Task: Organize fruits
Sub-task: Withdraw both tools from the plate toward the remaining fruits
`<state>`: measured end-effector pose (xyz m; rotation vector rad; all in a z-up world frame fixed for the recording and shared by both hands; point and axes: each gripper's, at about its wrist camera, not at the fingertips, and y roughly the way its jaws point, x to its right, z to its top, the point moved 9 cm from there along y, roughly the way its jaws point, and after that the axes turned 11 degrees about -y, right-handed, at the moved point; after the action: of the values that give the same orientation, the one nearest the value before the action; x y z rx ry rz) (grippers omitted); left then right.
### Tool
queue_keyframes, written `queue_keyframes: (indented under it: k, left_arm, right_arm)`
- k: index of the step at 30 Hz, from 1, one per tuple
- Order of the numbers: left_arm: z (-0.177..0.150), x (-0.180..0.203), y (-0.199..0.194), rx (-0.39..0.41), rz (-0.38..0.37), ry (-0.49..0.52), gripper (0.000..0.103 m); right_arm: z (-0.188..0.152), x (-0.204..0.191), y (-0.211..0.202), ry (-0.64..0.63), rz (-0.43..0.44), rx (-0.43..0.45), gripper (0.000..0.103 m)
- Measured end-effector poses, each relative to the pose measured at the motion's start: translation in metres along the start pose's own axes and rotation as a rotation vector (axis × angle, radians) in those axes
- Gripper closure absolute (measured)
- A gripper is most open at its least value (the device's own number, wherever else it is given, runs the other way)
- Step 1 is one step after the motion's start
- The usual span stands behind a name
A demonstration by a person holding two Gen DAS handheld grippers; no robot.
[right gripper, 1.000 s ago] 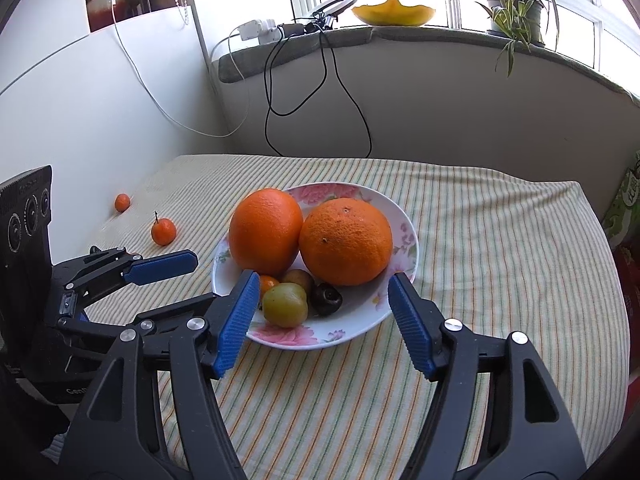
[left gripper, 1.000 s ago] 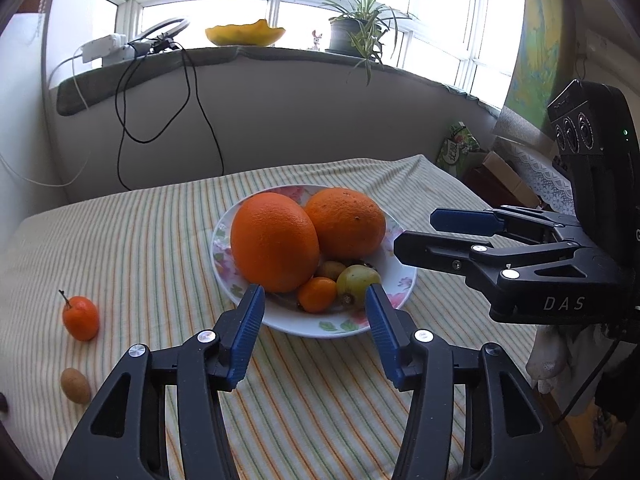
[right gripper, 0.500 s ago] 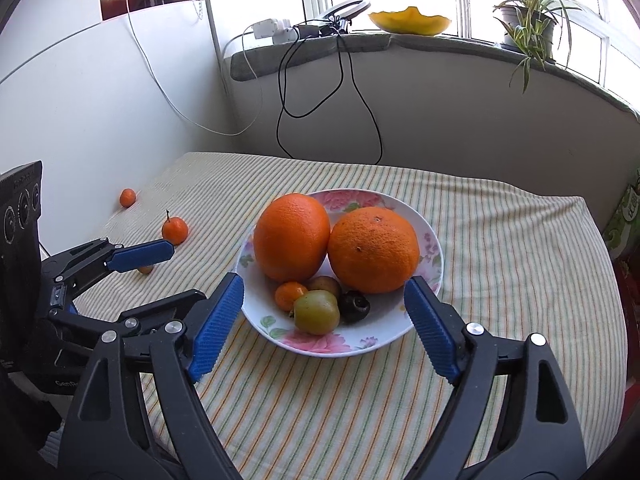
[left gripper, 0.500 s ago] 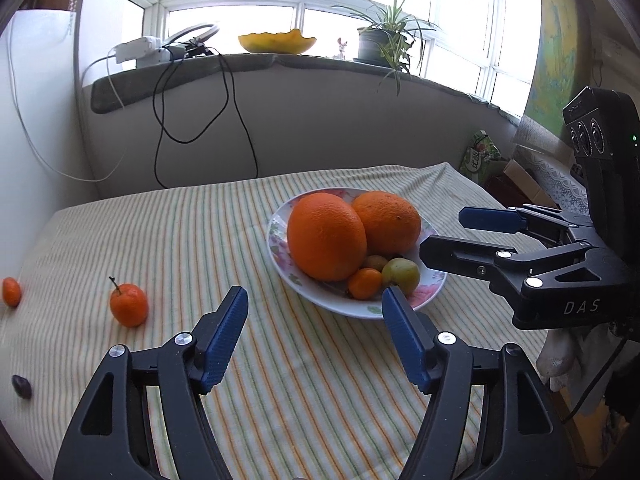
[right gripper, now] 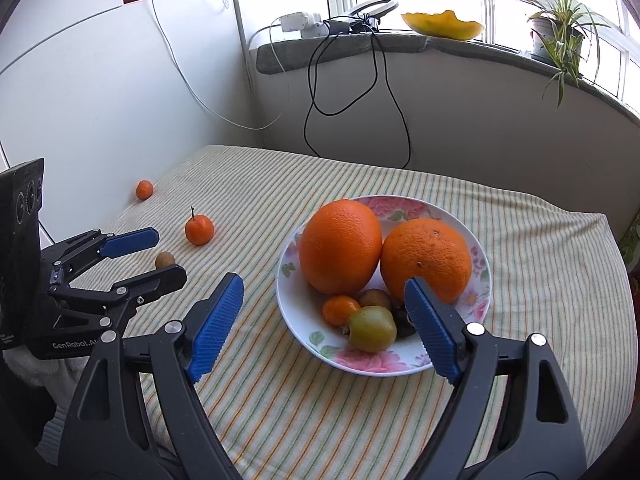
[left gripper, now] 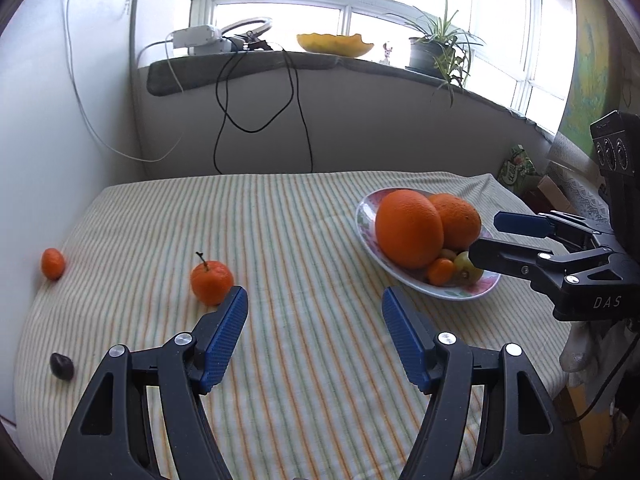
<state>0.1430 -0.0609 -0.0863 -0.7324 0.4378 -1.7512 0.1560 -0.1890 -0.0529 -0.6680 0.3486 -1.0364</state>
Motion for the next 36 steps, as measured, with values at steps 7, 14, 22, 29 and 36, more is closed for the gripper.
queue_keyframes:
  k: [7, 14, 22, 29, 36]
  left_arm:
    - [-0.001, -0.041, -0.008, 0.008, 0.061, -0.048, 0.034]
    - [-0.005, -0.081, -0.016, 0.014, 0.123, -0.095, 0.034]
    - [-0.011, -0.119, -0.025, 0.021, 0.174, -0.143, 0.034]
    - [-0.016, -0.155, -0.032, 0.024, 0.218, -0.204, 0.034]
    - [-0.023, -0.184, -0.038, 0.027, 0.237, -0.267, 0.036]
  right_arm:
    - [0.007, -0.023, 0.01, -0.031, 0.035, -0.002, 0.018]
    - [0.015, -0.053, 0.022, -0.081, 0.091, -0.009, 0.018]
    - [0.02, -0.088, 0.037, -0.141, 0.14, -0.022, 0.018]
    - [0.022, -0.115, 0.052, -0.175, 0.191, -0.039, 0.018]
    - [0.024, -0.142, 0.068, -0.207, 0.24, -0.057, 0.018]
